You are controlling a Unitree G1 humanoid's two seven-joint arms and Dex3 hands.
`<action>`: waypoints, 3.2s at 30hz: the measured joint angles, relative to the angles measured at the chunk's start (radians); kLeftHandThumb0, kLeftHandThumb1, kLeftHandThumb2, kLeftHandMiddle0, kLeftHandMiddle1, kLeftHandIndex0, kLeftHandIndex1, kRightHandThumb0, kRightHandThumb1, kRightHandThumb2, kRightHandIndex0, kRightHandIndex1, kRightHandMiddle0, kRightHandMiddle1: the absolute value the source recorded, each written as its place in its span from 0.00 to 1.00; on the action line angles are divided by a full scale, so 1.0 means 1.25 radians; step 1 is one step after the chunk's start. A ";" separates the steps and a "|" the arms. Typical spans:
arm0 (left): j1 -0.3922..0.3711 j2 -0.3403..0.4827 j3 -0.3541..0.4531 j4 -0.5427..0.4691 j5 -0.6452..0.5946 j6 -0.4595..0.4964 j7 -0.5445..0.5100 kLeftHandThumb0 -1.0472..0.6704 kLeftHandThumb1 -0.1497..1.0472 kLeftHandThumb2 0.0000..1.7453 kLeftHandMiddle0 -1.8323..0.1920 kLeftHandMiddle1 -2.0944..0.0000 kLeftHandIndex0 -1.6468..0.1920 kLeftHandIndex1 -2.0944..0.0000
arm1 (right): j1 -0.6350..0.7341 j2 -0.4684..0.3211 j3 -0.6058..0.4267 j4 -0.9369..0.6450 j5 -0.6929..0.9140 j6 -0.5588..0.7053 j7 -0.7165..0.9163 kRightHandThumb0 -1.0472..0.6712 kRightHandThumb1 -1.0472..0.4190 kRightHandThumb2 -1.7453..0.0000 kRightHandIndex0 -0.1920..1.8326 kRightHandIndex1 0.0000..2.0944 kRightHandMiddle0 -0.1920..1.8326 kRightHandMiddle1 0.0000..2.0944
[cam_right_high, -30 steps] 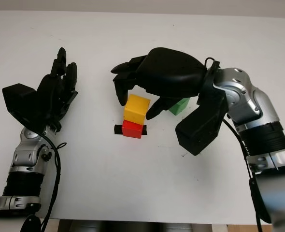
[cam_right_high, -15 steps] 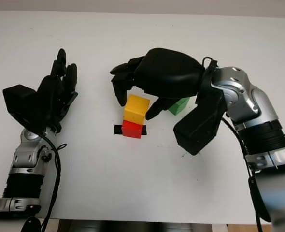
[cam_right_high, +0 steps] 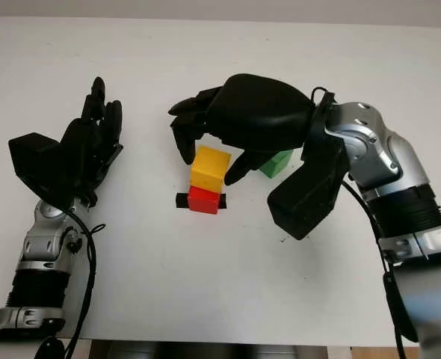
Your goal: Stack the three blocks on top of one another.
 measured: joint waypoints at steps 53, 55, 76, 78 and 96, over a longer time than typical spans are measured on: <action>0.008 -0.005 0.000 -0.010 0.000 0.003 0.010 0.19 1.00 0.32 1.00 1.00 1.00 1.00 | -0.004 0.007 0.001 -0.004 0.040 -0.002 0.062 0.35 0.10 0.98 0.27 0.02 0.30 0.65; 0.008 -0.005 0.000 -0.010 0.000 0.002 0.010 0.19 1.00 0.32 1.00 1.00 1.00 1.00 | -0.004 0.006 0.001 -0.010 0.044 0.003 0.078 0.33 0.11 0.97 0.26 0.02 0.28 0.61; 0.013 -0.005 0.001 -0.013 -0.002 0.009 0.010 0.19 1.00 0.31 1.00 0.99 1.00 1.00 | -0.001 -0.003 0.003 -0.043 0.031 0.041 0.143 0.28 0.09 0.97 0.13 0.01 0.12 0.32; 0.014 -0.005 0.002 -0.014 -0.003 0.009 0.010 0.19 1.00 0.31 1.00 1.00 1.00 1.00 | -0.001 -0.009 0.006 -0.058 0.024 0.062 0.163 0.23 0.11 0.97 0.05 0.01 0.03 0.22; 0.017 -0.004 0.001 -0.013 0.000 -0.001 0.019 0.20 1.00 0.33 1.00 0.99 1.00 1.00 | 0.002 -0.162 -0.135 -0.230 0.101 0.336 0.266 0.12 0.08 0.96 0.00 0.00 0.04 0.02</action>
